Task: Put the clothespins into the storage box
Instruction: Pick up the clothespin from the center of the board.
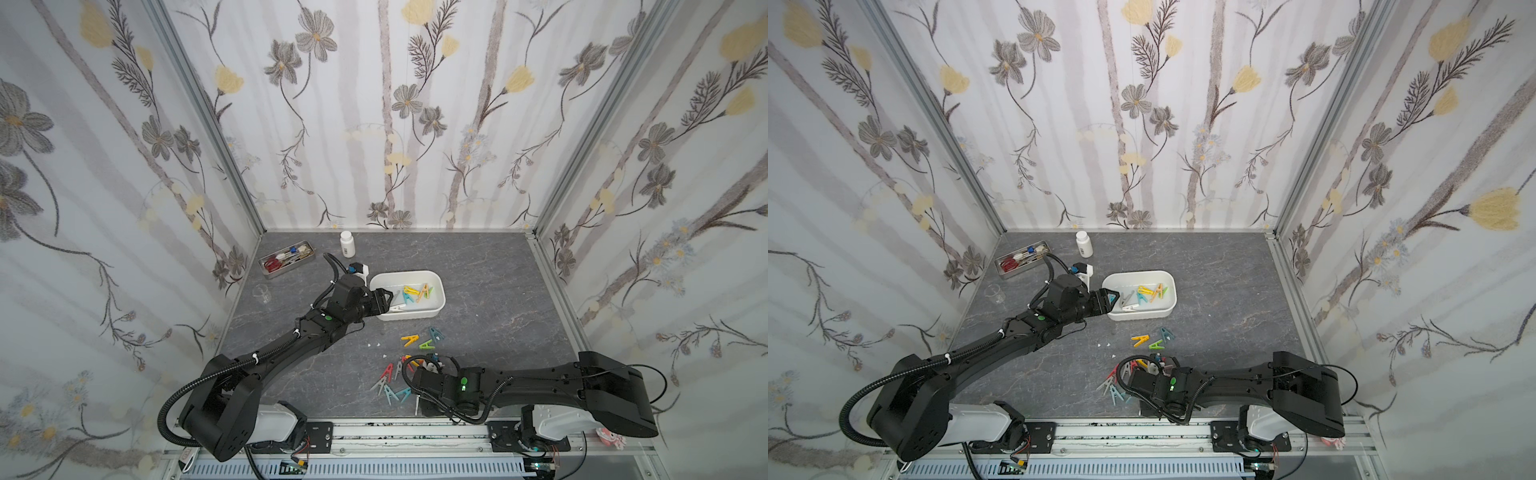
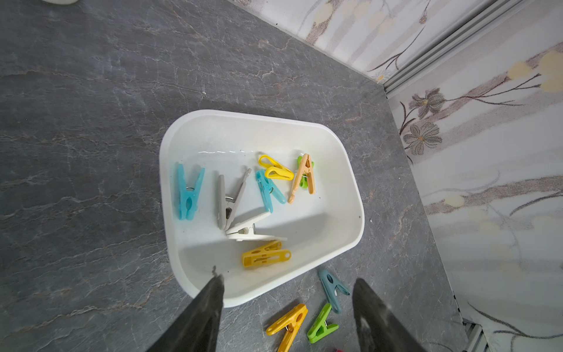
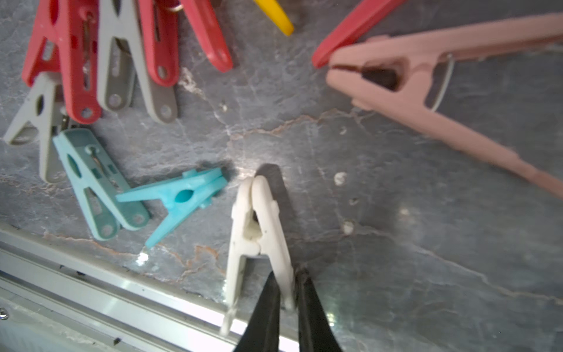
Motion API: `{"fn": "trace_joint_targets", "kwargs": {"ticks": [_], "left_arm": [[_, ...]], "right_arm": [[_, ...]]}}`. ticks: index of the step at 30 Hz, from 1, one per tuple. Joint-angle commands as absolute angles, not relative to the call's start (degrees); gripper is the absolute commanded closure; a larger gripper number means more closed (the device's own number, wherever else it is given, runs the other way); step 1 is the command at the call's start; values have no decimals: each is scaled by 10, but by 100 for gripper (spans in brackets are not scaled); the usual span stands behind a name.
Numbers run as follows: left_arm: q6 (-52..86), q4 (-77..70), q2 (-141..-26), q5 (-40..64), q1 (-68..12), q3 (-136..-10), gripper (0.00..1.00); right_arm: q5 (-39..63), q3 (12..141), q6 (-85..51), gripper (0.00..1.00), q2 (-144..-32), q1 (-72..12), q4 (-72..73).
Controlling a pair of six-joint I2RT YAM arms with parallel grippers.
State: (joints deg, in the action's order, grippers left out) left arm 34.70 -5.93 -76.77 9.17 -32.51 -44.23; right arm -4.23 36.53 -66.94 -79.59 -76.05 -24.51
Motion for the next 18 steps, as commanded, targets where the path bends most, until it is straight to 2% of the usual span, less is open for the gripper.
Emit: {"fn": "trace_joint_targets", "kwargs": {"ticks": [1,3,7,13,18], "left_arm": [[357,-53,-768,84,-325,-451,33],[360,-48,-767,82,-325,-452,33],[342,-8,-775,55,-324,-475,33],[338,29,-783,37,-323,-505,33],[363,32,-785,42,-321,-503,33]], "right_arm": [[-63,358,-639,90,-781,-752,-267],[-64,357,-619,91,-774,-747,-267],[-79,343,-593,99,-753,-743,-253],[-64,341,-548,100,-700,-707,-257],[-39,389,-464,100,-653,-626,-276]]}}
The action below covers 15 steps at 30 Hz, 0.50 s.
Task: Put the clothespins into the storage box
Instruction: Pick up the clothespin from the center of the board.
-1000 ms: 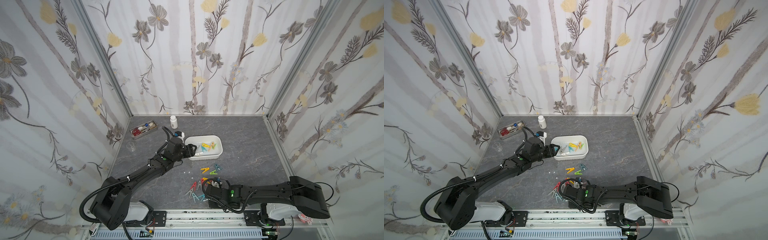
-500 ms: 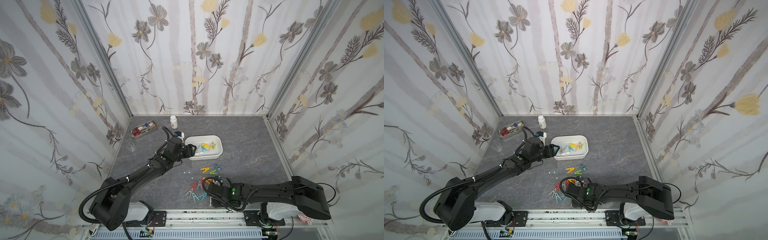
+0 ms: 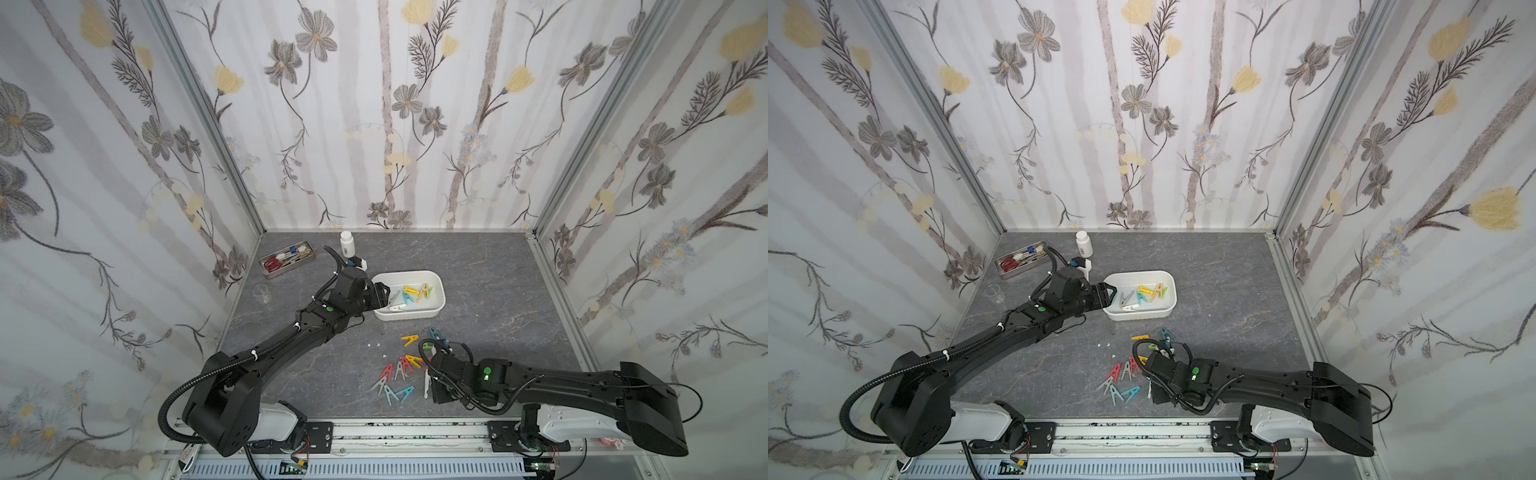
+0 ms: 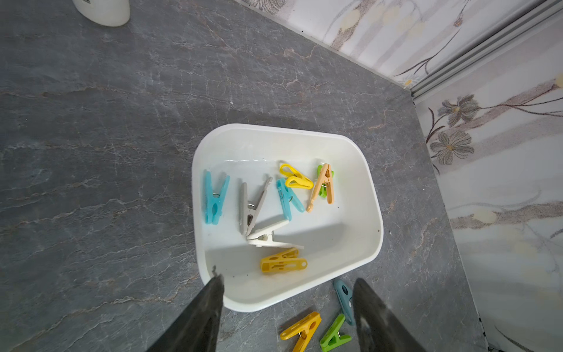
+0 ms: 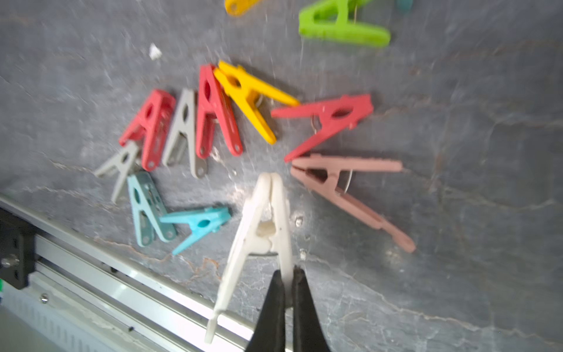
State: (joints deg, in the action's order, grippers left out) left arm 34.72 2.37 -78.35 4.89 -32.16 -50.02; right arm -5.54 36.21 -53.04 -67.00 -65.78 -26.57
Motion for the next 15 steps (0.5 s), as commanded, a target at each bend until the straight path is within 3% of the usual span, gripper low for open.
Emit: {"fn": "trace_joint_targets", "kwargs": {"ticks": [1,9,15], "left_arm": [[365,33,-785,41,-321,-501,33],[368,89,-761,13,-320,-503,33],[361,165,-705,-41,-316,-506,33]], "right_arm": [[-32,402,-446,100,-653,-609,-280],[26,575,-266,100,-776,-456,-249],[62,682,-211,100,-908,-401,-181]]}}
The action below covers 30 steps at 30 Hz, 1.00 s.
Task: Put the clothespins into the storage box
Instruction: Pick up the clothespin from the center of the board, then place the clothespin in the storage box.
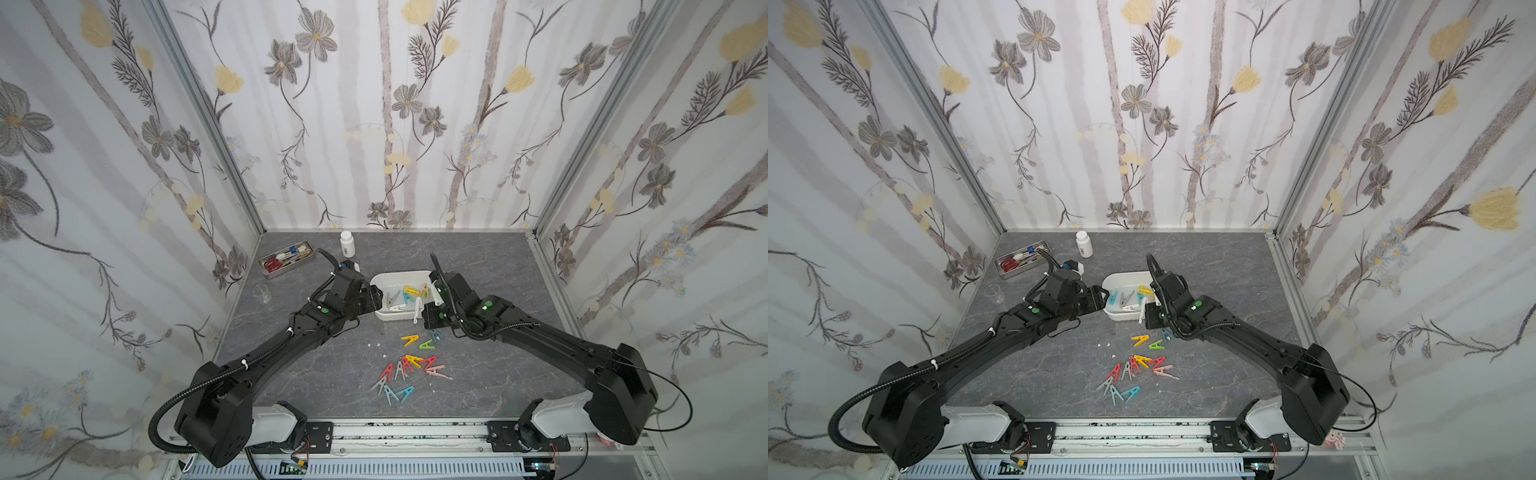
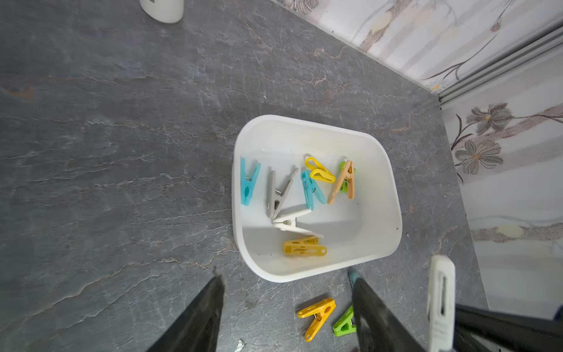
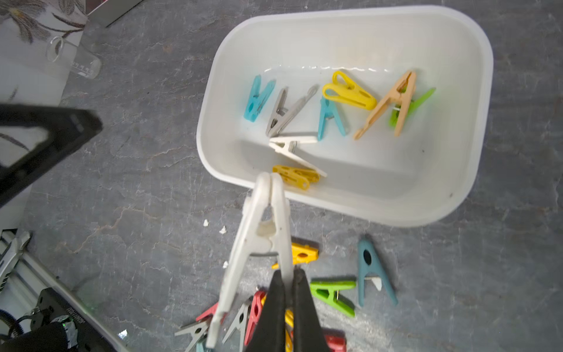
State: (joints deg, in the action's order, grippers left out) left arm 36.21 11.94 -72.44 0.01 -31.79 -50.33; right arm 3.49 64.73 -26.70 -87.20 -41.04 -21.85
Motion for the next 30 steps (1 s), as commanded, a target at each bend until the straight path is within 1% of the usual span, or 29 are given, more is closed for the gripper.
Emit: {"fn": "trace_joint_targets", "kwargs": {"ticks": [1,4,10,15,18,21,26,28,30], "left_arm": [[371,178,-694,-55,-316,-500,34],[390,186,-667,-52,-316,-468,34],[394,228,-651,-60,-315,-455,34],[396,229,-651,-62,-315,-460,34],[403,237,-654,-63,-315,-467,34],[408,245,-646,-65,-315,-467,34],[412,263,-637,-64,-315,-463,34],[412,264,-636,-59,-315,-459,34],[411,262,-636,-52,-315,-457,33]], "right_arm": [[62,702,-201,100,-941,-394,-182],[47,749,-176,100,-998,-384,-176],[44,818,-148,100,-1078,-371,-184],[73,849,-145,100,-1133,-370,-183],[91,849,-149,100,-1151,-372,-174],[89,849,-148,100,-1159,-372,-167],[79,855,-143,94,-1160,-371,-167],[79,855,-142,87,-1158,-371,-168],[78,855,-142,82,-1154,-371,-171]]}}
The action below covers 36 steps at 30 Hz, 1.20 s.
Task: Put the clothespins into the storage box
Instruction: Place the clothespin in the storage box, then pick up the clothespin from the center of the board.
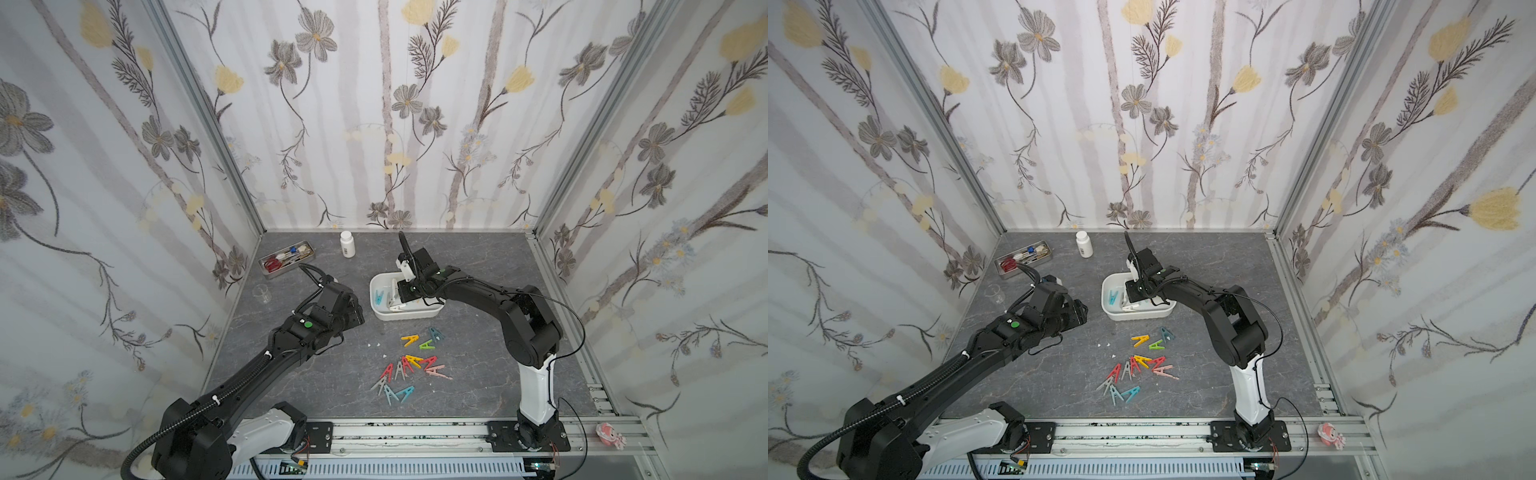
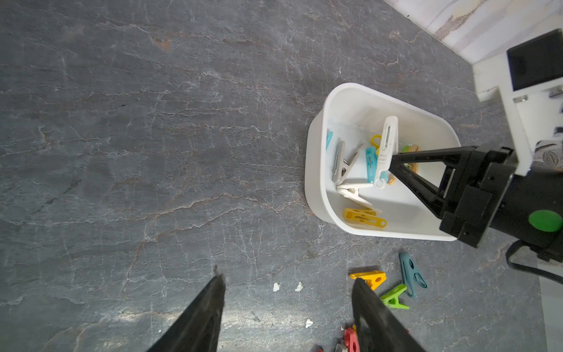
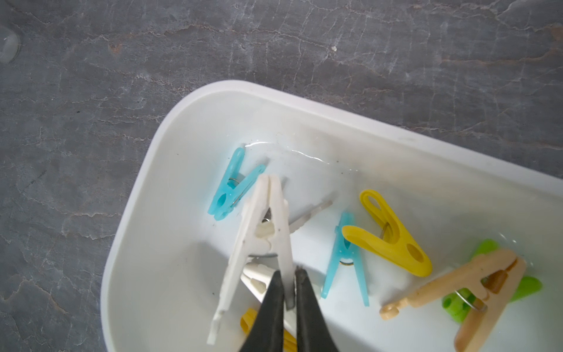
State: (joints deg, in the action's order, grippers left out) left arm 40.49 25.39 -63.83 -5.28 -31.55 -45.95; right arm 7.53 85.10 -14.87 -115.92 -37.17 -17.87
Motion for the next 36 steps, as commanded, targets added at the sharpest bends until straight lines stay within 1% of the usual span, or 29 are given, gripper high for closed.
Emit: {"fn": "trace_joint_targets", "kwargs": {"ticks": [1,4,9,14,22,29,36], "left_arm": [[411,263,-637,-50,-315,-458,33],[414,265,-639,-45,-315,-457,33],[404,276,-638,-30,-316,-443,34],[380,283,-650,10,-323,-432,40],[384,321,-666,10,-411,-404,46],[426,351,-675,8,-481,-381,54],[488,351,-699,5,-563,-363,55]], "right_arm": [[75,854,-142,79,-1151,-371,-173],[74,847,-143,70,-1140,-371,-172],[73,839,-143,71,-1106,-372,-174],[100,823,-159,71,-1060,-377,-155],[99,716,-187,71,-965,-400,-105],[163,645,-223,72,-899,-400,-30],[167,647,-233,73,-903,-399,-10]]}}
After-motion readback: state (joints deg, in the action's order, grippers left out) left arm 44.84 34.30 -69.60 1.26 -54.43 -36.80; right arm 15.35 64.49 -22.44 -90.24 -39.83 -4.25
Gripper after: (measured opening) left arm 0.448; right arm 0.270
